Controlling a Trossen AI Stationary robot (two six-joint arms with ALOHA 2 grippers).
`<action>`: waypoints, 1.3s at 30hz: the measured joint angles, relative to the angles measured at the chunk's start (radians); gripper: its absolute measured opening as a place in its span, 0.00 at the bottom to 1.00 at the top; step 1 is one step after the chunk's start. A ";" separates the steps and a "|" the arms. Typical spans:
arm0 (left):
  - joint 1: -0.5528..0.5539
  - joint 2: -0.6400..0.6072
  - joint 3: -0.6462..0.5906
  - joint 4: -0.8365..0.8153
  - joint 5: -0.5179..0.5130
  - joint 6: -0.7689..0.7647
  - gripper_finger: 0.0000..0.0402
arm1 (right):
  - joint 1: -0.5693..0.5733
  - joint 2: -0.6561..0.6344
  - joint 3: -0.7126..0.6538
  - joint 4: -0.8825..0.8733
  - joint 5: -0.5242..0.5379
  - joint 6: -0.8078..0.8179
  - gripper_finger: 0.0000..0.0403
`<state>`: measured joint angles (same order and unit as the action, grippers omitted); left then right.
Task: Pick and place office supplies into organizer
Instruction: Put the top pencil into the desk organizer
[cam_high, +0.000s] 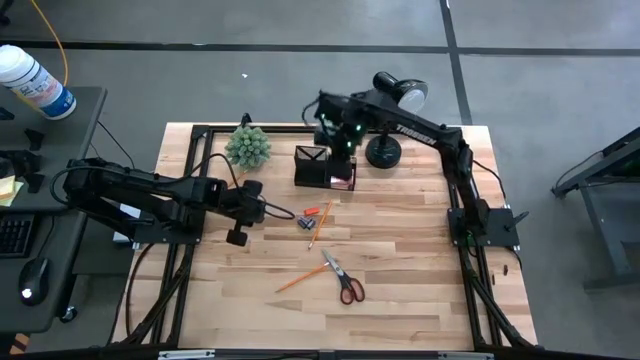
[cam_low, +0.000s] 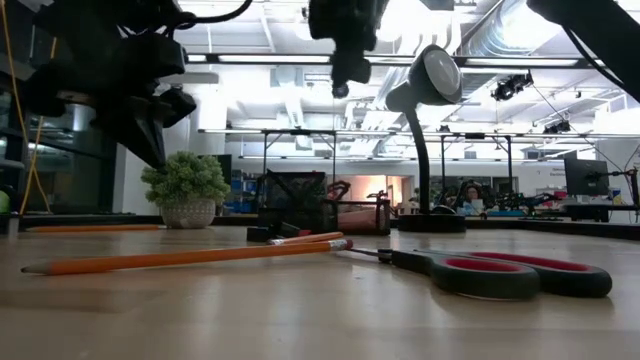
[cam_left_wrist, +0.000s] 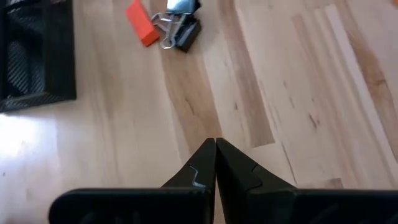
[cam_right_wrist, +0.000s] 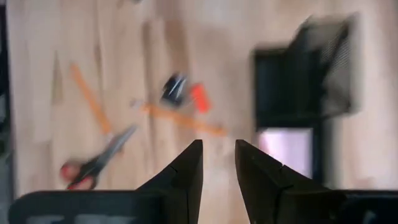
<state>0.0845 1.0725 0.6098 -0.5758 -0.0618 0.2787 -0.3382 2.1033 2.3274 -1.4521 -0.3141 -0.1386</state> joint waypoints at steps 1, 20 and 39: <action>0.000 0.000 0.000 0.000 0.002 0.008 0.00 | 0.018 0.000 -0.017 -0.012 -0.002 0.006 0.22; 0.000 0.000 0.000 -0.006 0.002 0.118 0.00 | 0.421 -0.002 -0.379 0.163 0.103 0.475 0.21; 0.332 -0.002 0.000 -0.355 0.038 -0.209 0.00 | 0.646 -0.003 -0.682 0.413 0.363 0.606 0.21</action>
<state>0.4169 1.0710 0.6098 -0.9310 -0.0242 0.0701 0.3080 2.1002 1.6452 -1.0391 0.0492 0.4672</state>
